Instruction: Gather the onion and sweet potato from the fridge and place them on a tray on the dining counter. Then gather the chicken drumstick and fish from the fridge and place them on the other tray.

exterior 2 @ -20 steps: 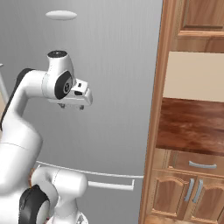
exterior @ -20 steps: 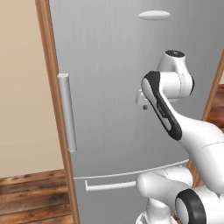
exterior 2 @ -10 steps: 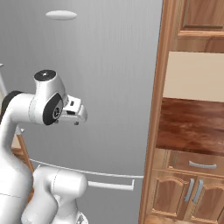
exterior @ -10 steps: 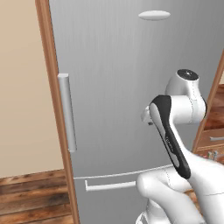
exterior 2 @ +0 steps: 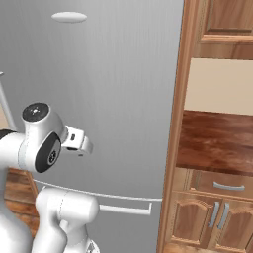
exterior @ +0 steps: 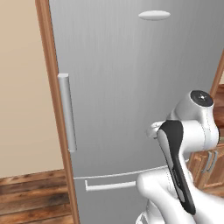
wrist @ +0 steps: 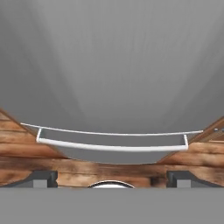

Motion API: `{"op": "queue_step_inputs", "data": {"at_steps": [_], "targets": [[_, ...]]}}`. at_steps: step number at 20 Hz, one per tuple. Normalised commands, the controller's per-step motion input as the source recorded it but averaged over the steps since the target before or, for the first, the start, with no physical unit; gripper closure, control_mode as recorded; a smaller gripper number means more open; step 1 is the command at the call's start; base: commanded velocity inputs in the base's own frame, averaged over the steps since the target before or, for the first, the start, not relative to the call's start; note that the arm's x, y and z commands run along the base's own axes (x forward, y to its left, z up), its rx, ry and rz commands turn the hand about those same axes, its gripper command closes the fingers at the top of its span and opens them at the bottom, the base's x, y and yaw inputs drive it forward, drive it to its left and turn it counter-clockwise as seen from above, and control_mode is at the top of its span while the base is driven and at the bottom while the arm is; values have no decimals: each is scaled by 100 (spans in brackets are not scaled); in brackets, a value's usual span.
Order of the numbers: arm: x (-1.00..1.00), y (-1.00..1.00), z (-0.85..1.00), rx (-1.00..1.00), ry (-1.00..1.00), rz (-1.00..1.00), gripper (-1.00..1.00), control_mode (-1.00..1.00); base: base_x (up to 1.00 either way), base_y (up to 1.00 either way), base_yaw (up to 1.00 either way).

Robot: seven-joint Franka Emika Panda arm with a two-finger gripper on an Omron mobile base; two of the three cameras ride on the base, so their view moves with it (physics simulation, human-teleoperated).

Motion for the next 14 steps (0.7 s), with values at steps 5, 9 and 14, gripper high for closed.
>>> {"op": "queue_step_inputs", "data": {"at_steps": [5,9,14], "targets": [[-28,0,-13,0,-8,0,-100,-100,0,0,0],[-14,0,-11,0,-1,0,-100,-100,0,0,0],[-6,0,-8,0,0,0,-100,100,0,0,0]]}}
